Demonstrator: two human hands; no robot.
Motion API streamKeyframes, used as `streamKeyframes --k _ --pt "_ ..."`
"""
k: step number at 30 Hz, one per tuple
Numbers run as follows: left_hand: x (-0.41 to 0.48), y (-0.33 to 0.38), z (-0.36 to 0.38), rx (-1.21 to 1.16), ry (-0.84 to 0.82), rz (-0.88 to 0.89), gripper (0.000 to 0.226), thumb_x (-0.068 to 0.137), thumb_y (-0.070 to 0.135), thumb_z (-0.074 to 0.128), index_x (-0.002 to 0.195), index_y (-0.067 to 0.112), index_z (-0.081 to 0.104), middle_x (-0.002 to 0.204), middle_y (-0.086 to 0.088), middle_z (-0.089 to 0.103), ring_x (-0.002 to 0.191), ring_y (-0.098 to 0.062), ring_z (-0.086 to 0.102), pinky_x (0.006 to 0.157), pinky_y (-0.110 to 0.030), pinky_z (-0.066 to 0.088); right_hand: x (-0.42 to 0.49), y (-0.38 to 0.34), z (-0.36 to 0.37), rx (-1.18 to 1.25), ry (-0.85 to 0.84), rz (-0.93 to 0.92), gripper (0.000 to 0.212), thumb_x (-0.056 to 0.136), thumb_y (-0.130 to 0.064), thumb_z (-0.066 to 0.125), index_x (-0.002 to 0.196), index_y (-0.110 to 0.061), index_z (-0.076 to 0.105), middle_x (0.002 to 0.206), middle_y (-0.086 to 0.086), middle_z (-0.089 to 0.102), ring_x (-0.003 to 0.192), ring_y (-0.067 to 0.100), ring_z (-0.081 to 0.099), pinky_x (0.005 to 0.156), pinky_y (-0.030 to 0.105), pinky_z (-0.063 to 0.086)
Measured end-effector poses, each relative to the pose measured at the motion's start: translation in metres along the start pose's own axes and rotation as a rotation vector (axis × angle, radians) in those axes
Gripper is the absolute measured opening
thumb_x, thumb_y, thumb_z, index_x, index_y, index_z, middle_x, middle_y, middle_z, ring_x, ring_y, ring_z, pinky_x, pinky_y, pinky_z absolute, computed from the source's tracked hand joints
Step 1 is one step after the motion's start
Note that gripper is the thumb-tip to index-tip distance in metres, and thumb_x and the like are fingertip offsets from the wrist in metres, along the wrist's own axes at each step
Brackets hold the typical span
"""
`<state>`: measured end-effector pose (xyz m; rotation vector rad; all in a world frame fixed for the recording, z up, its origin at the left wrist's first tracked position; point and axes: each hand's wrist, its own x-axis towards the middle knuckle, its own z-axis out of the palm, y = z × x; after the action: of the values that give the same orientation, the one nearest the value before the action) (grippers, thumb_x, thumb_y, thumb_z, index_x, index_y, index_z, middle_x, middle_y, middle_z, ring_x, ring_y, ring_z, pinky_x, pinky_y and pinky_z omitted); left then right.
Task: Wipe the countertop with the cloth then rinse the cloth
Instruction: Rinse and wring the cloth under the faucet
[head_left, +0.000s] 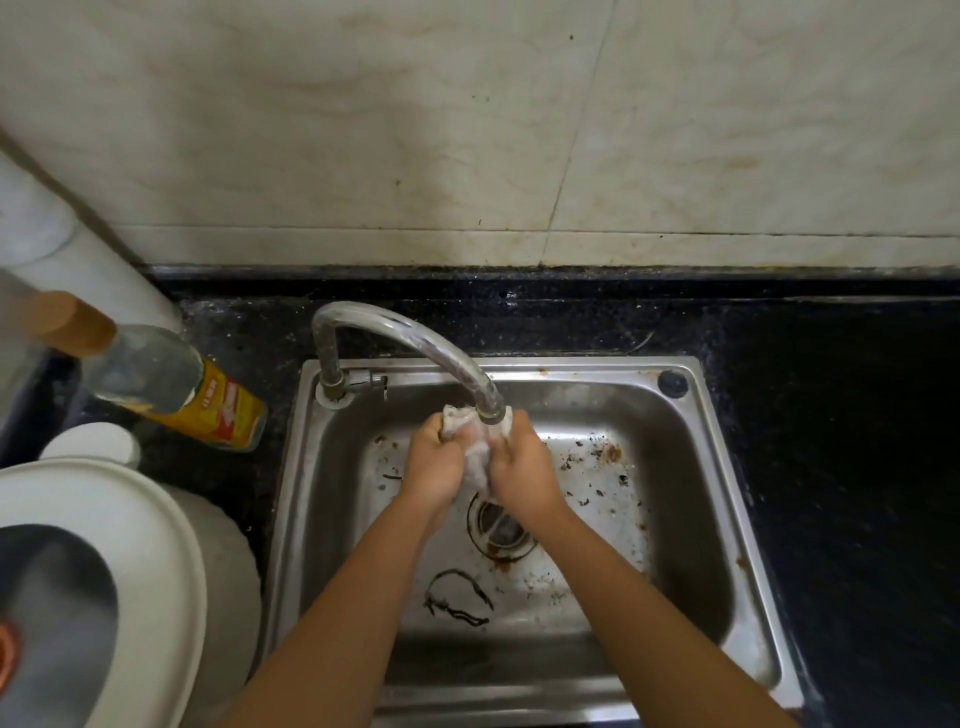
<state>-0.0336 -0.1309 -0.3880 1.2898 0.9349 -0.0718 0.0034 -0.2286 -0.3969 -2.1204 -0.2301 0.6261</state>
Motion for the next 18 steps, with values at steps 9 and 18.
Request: streamKeyframes --k 9,18 --pt "-0.002 -0.016 -0.008 -0.036 -0.012 -0.007 0.017 0.097 0.026 0.052 0.105 0.017 0.063 0.083 -0.002 0.064 0.065 -0.010 0.055 0.053 -0.021 0.045 0.003 0.027 -0.030 0.732 -0.193 0.207 0.073 0.079 0.000 0.071 0.141 -0.028 0.045 0.129 0.006 0.059 0.112 0.022 0.063 0.097 0.038 0.051" --pt "0.007 -0.003 -0.038 0.551 -0.209 0.301 0.027 0.092 0.020 0.061 0.119 0.016 0.064 0.112 -0.002 0.066 0.096 -0.012 0.062 0.085 -0.024 0.047 0.013 0.015 -0.058 -0.099 -0.221 -0.081 0.024 0.087 -0.029 0.071 0.096 -0.007 0.073 0.091 0.003 0.063 0.086 0.016 0.059 0.073 0.019 0.048"
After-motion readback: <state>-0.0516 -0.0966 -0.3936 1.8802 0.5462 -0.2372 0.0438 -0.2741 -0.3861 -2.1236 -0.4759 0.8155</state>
